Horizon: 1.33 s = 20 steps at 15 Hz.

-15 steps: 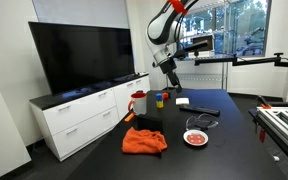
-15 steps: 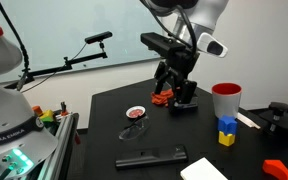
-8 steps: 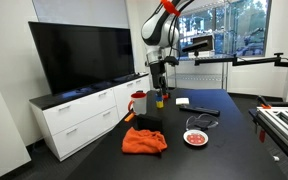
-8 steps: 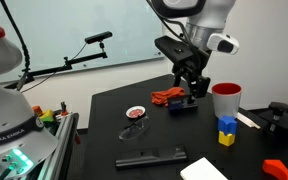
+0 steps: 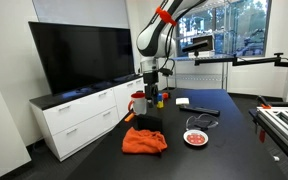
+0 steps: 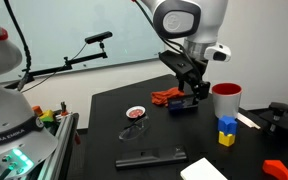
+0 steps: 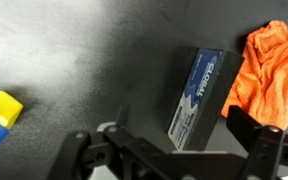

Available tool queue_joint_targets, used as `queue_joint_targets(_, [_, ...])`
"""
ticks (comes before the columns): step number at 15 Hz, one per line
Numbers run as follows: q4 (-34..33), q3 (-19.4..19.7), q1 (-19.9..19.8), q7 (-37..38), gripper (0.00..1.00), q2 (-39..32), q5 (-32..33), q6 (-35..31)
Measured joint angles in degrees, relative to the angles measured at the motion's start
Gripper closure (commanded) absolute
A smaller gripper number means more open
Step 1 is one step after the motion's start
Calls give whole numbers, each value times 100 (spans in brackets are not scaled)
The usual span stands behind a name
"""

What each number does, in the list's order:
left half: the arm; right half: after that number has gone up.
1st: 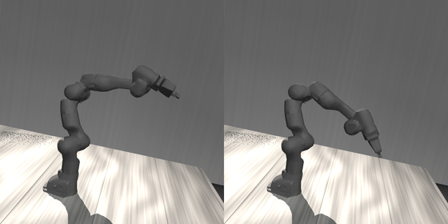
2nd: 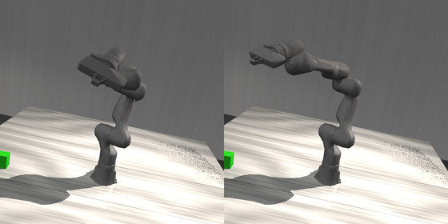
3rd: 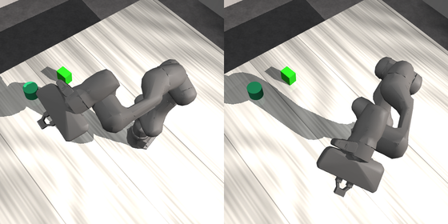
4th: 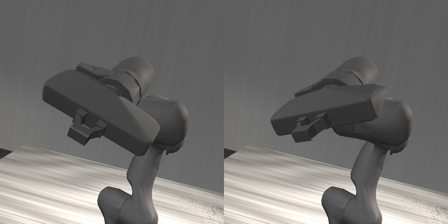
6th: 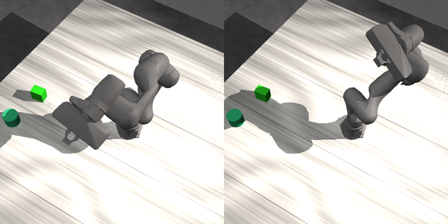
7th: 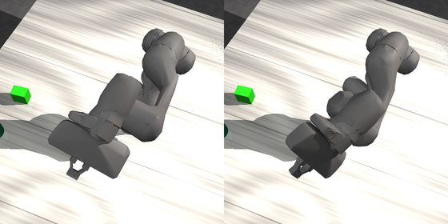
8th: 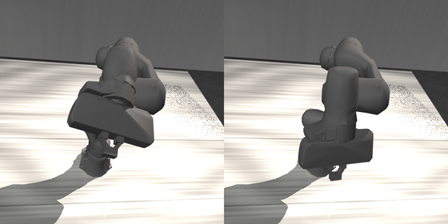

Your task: Place the black object on top of the cup

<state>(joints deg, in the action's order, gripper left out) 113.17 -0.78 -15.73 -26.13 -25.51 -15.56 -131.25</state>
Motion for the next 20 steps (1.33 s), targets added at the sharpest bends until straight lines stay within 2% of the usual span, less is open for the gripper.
queue_joint_targets(10, [194, -319, 110, -39, 0, -9, 1, -227])
queue_joint_targets(19, [317, -333, 200, -66, 0, -112, 29, -642])
queue_joint_targets(20, [318, -333, 200, -66, 25, -129, 33, -667])
